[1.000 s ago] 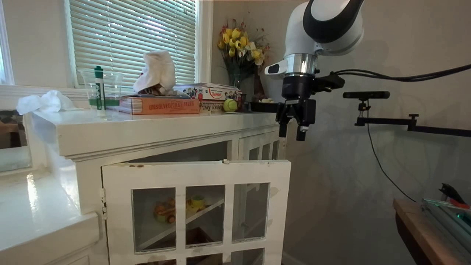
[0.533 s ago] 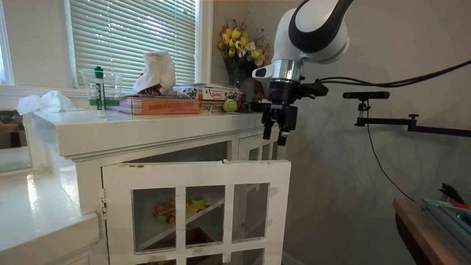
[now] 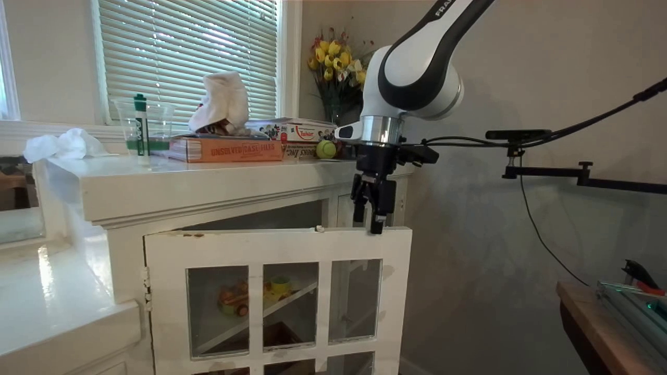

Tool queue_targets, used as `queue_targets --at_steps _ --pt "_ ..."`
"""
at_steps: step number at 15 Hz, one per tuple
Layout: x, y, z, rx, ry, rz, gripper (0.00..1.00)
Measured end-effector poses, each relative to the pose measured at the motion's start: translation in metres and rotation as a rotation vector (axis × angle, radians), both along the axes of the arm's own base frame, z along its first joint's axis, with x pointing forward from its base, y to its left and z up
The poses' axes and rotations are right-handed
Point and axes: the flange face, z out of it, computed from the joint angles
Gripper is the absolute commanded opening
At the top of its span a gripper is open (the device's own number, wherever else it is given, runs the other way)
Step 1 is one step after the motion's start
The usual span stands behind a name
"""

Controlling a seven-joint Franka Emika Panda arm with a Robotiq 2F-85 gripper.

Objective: Close the cupboard completely

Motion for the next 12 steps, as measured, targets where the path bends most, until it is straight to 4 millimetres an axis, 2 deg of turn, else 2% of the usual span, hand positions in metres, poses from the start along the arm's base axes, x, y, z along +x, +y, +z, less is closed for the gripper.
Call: queue_targets --at_steps 4,5,6,8,12 --pt "0.001 0.0 -0.021 0.008 0.031 -0.013 1.0" --pt "0.0 0.0 -0.022 0.01 0.034 -0.02 0.95" --pt "-0.002 -0.001 -0.022 0.011 0.037 -0.027 0.74" --pt "-0.005 -0.003 -0.024 0.013 0.044 -0.042 0.68" --pt "-0.008 -0.008 -0.024 0.015 0.048 -0.068 0.38"
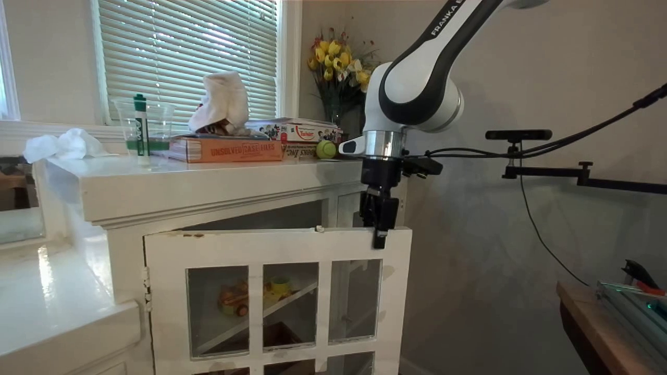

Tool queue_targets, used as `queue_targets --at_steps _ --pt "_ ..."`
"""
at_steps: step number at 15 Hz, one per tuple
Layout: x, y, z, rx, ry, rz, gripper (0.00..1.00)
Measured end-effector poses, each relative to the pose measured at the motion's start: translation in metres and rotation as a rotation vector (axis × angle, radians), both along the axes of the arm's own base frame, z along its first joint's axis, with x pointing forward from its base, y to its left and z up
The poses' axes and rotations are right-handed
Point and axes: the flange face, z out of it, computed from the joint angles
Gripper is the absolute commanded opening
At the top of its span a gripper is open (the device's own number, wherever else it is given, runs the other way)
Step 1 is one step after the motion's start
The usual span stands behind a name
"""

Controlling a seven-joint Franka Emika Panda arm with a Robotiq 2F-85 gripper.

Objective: Close the cupboard completely

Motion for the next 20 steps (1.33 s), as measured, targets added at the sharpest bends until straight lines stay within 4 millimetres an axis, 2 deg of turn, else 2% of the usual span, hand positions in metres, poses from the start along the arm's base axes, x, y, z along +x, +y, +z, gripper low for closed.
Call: queue_targets --at_steps 4,5,11,17,18,19,20 --pt "-0.004 0.0 0.007 0.0 -0.007 -0.02 0.09" --pt "-0.006 0.0 0.011 -0.001 -0.011 -0.025 0.07" --pt "-0.017 0.009 0.011 -0.009 -0.04 -0.055 0.08" --pt "-0.018 0.005 0.011 -0.026 -0.077 -0.081 0.08" --pt "-0.018 0.004 0.011 -0.028 -0.08 -0.083 0.22" --pt "-0.018 0.004 0.012 -0.029 -0.081 -0.084 0.56" --pt "-0.018 0.003 0.012 -0.03 -0.082 -0.085 0.57"
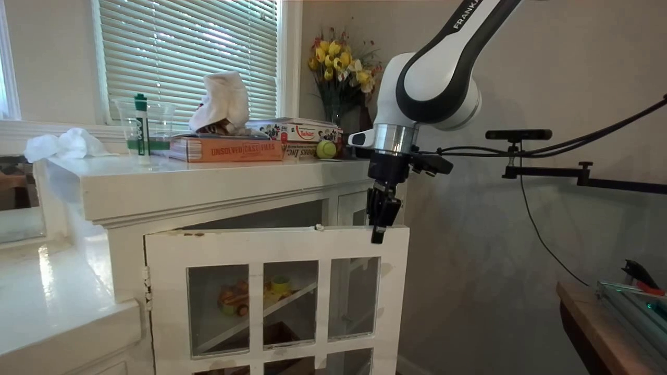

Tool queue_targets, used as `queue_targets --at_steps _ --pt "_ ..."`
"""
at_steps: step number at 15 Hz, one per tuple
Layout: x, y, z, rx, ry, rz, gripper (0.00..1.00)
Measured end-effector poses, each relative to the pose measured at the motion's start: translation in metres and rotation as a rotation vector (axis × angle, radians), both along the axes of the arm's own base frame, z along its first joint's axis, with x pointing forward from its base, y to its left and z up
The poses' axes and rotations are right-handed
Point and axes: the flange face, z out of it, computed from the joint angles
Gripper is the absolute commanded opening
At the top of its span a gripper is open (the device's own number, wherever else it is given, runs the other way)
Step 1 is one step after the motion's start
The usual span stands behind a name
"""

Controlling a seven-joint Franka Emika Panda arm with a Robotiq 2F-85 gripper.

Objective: Close the cupboard completely

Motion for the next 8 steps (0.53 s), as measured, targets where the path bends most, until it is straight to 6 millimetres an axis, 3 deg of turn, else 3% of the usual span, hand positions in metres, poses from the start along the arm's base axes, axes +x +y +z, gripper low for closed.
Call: queue_targets --at_steps 1,3,6,8 --pt "0.0 -0.001 0.0 0.0 -0.001 -0.011 0.14" --pt "0.001 -0.021 0.013 -0.009 -0.023 -0.098 0.16" --pt "0.003 -0.062 0.04 -0.028 -0.074 -0.212 0.0" --pt "0.002 -0.083 0.053 -0.028 -0.085 -0.266 0.0"
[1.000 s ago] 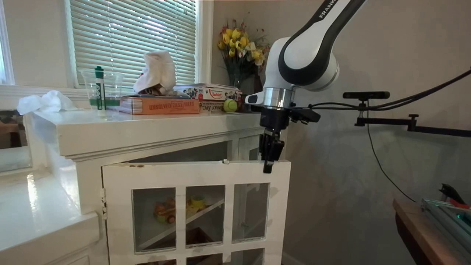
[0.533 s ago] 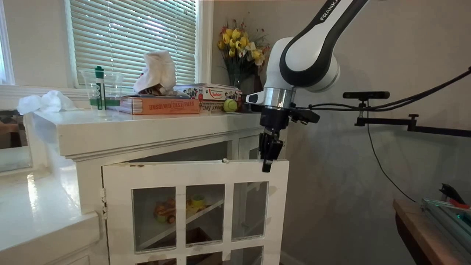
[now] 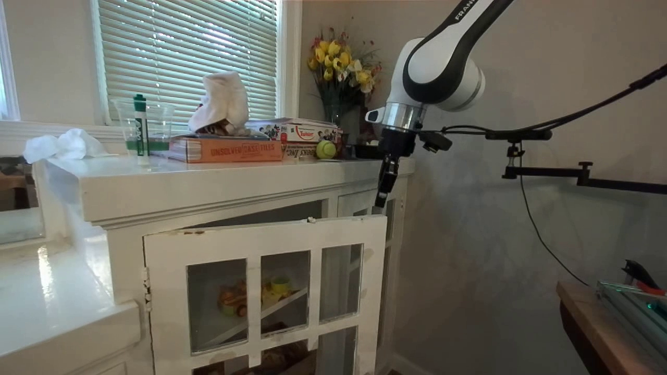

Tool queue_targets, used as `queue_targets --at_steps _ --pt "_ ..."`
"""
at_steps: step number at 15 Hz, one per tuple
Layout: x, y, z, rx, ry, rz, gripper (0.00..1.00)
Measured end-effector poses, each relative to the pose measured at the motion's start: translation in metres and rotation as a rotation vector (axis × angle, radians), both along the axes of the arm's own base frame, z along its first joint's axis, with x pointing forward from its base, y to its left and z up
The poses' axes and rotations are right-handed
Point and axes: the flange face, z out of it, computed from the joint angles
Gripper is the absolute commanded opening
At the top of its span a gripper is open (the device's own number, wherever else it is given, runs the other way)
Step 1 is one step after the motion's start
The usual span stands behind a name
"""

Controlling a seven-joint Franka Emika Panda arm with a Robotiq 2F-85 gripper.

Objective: Close the cupboard completely

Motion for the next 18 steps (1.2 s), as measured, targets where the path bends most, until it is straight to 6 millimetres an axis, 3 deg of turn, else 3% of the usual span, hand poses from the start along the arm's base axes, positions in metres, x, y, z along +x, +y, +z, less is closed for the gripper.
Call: queue_targets --at_steps 4,9,13,18 --pt "0.001 -0.018 0.014 -0.002 -0.024 -0.07 0.0" --pt "0.002 -0.01 0.016 0.008 -0.022 -0.141 0.0" --pt "0.001 -0.003 0.003 0.037 0.001 -0.268 0.0" --pt "0.008 -0.002 -0.03 0.064 0.029 -0.475 0.0"
